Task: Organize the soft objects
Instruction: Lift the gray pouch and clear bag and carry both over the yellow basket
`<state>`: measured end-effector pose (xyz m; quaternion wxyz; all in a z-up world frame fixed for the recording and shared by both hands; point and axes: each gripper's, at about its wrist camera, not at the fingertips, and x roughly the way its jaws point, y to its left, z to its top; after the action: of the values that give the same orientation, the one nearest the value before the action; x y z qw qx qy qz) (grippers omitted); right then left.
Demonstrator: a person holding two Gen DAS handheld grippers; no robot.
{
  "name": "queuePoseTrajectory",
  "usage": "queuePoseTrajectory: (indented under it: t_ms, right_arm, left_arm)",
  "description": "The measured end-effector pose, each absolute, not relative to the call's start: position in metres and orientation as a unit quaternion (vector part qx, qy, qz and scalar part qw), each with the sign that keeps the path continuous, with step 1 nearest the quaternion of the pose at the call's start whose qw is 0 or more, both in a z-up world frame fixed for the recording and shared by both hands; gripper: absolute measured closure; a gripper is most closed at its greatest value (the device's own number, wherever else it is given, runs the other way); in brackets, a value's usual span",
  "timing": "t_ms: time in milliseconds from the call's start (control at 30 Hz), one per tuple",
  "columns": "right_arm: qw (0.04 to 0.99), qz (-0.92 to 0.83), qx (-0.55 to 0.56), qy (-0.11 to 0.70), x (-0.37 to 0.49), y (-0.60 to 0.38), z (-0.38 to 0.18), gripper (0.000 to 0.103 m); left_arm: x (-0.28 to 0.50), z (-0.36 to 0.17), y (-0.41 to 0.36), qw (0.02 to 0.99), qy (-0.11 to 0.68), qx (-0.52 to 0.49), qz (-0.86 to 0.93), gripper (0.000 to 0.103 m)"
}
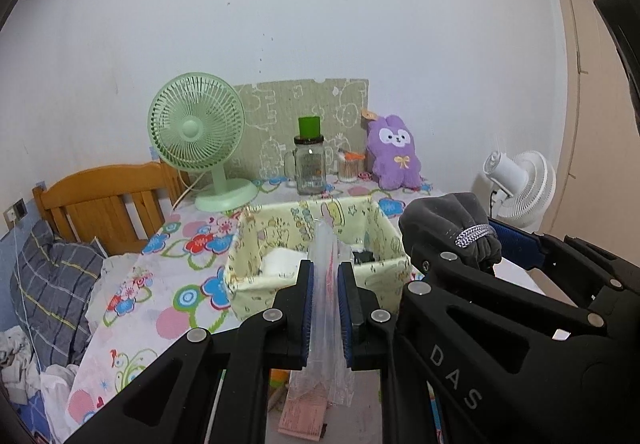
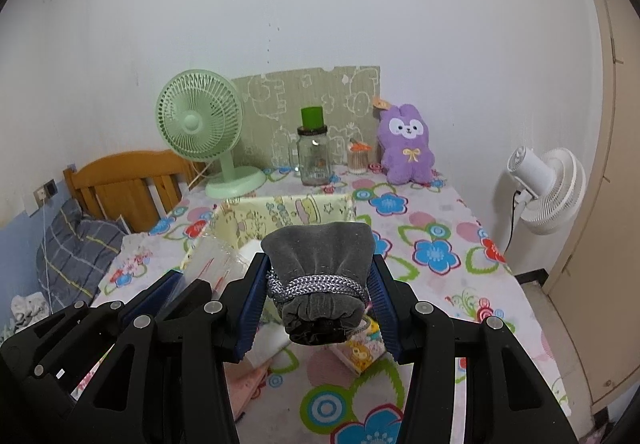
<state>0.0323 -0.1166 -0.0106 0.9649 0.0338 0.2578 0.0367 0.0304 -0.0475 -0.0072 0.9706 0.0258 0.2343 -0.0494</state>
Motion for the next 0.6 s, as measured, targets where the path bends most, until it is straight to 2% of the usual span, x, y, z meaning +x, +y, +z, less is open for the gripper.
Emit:
queuePoseTrajectory:
  t_ms: [600]
  right_arm:
    - [0.97,0.036,0.04,0.237,0.071,-0.113,0.006,0.05]
  left_arm:
    - [0.061,0.01,-0.043,0.977,0.208,0.02,-0.046,0.093]
